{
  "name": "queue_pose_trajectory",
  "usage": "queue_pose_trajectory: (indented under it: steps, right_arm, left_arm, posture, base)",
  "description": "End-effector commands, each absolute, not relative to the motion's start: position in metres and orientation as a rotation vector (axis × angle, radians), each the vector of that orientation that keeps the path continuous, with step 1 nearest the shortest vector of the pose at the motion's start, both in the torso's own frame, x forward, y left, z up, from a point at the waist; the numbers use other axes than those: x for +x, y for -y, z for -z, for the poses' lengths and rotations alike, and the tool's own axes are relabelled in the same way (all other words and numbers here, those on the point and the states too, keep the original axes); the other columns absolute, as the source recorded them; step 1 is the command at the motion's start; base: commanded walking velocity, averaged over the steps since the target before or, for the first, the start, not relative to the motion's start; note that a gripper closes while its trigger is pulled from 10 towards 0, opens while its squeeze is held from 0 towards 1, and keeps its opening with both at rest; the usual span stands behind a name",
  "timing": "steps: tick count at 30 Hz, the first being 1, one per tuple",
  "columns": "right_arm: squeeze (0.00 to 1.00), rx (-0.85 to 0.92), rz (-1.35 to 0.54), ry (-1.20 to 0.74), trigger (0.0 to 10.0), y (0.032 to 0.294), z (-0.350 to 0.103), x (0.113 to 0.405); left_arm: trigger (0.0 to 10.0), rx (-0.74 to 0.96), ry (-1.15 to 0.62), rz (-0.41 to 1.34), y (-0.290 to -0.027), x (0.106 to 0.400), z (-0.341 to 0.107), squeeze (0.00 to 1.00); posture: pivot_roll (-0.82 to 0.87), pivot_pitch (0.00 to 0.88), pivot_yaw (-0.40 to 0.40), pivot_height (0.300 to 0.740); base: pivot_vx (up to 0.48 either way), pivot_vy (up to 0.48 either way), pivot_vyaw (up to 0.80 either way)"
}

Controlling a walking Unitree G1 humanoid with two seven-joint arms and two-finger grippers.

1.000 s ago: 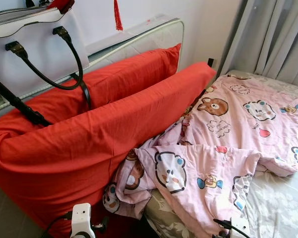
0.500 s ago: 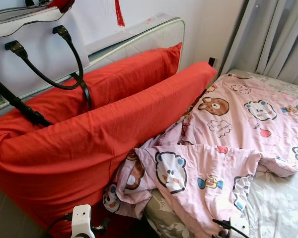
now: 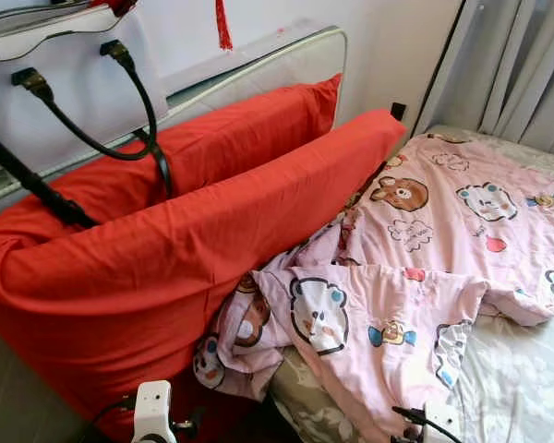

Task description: Clean up the room

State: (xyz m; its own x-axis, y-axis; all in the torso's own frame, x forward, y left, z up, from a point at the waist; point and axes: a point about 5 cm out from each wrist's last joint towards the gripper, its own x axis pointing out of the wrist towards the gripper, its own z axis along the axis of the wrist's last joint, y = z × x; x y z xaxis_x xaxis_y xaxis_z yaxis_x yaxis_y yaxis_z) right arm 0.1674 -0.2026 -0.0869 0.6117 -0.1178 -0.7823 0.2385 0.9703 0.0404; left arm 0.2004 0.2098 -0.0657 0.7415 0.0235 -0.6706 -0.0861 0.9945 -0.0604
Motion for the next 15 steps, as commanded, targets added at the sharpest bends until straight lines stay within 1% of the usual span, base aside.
queue_pose_trajectory:
  steps: [1, 7, 15]
  right_arm:
    - [0.0, 0.14, 0.204, -0.896, 10.0, 0.2016, 0.0878, 0.1656]
    - [0.0, 0.138, 0.209, -0.894, 10.0, 0.2022, 0.0876, 0.166]
    - [0.0, 0.099, 0.264, -0.873, 10.0, 0.2054, 0.086, 0.1671]
  left_arm:
    - [10.0, -0.075, -0.752, -0.06, -0.2129, 0.1961, 0.0678, 0.0]
    - [10.0, -0.076, -0.753, -0.057, -0.2124, 0.1963, 0.0678, 0.0]
    - [10.0, -0.077, -0.751, -0.055, -0.2122, 0.1972, 0.0674, 0.0]
  posture:
    - [-0.08, 0.0, 0.001, 0.74]
    - [-0.08, 0.0, 0.0, 0.74]
    - [-0.09, 0.0, 0.002, 0.74]
  base:
    - [-0.262, 0.0, 0.0]
    - [-0.264, 0.0, 0.0]
    - [-0.265, 0.0, 0.0]
